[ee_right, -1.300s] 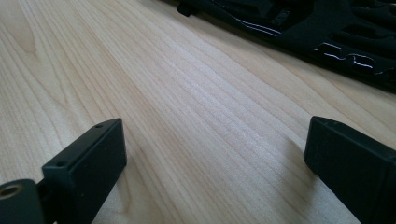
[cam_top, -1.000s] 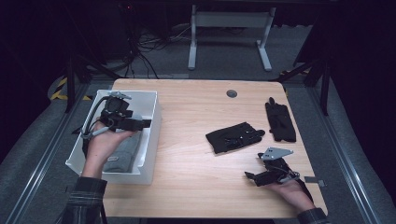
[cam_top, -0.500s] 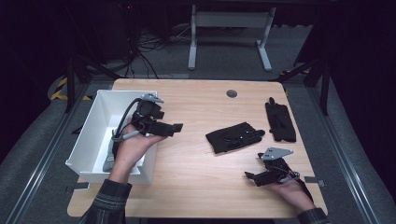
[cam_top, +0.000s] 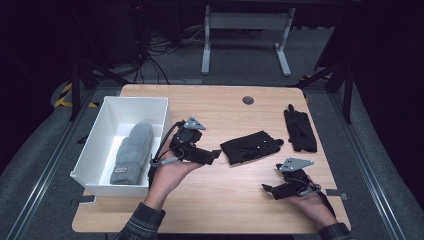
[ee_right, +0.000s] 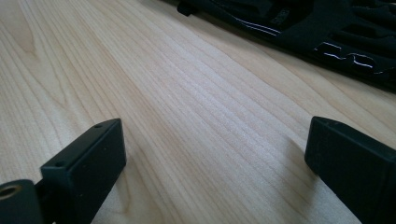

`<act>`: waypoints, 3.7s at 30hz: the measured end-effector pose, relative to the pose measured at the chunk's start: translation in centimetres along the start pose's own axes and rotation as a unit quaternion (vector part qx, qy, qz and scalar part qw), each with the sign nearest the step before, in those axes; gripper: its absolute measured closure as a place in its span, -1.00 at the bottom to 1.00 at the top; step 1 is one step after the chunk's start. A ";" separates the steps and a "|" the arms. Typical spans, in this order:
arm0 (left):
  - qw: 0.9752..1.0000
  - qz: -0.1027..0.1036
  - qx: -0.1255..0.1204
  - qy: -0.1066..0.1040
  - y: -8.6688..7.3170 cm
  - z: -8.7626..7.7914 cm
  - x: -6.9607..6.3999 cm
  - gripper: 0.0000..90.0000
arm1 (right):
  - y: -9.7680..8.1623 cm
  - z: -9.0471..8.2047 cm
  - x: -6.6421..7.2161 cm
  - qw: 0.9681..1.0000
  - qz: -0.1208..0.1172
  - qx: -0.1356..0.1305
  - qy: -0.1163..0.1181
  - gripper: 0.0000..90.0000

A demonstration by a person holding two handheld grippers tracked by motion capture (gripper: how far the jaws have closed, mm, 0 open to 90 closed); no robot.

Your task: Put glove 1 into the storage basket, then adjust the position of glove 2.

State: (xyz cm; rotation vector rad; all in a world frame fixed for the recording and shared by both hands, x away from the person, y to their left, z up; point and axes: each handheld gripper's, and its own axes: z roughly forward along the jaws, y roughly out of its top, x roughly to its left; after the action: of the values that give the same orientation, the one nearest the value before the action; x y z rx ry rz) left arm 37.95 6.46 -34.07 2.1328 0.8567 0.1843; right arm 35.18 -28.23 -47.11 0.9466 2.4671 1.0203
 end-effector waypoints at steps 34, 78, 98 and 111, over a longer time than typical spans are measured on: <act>0.995 0.077 0.067 0.017 -11.7 7.3 0.0 -1.00 | 3.5 -0.7 0.1 1.000 -0.002 -0.010 0.010 0.19; 0.994 0.101 0.049 -0.007 -12.6 6.8 0.3 -1.00 | 8.7 7.3 -2.7 0.999 0.022 -0.014 0.021 1.00; 0.994 0.100 0.049 -0.009 -12.6 6.7 0.3 -1.00 | 7.4 5.2 1.1 0.994 -0.040 0.020 0.095 1.00; 0.994 0.099 0.048 -0.009 -12.7 6.6 0.3 -1.00 | 5.9 3.5 3.8 0.989 -0.075 0.027 0.125 1.00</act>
State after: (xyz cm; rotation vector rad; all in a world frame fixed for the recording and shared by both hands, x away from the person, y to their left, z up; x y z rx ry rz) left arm 34.25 8.02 -47.86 2.3058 0.6533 0.2296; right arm 36.90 -20.74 -45.47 0.6712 2.7337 1.0835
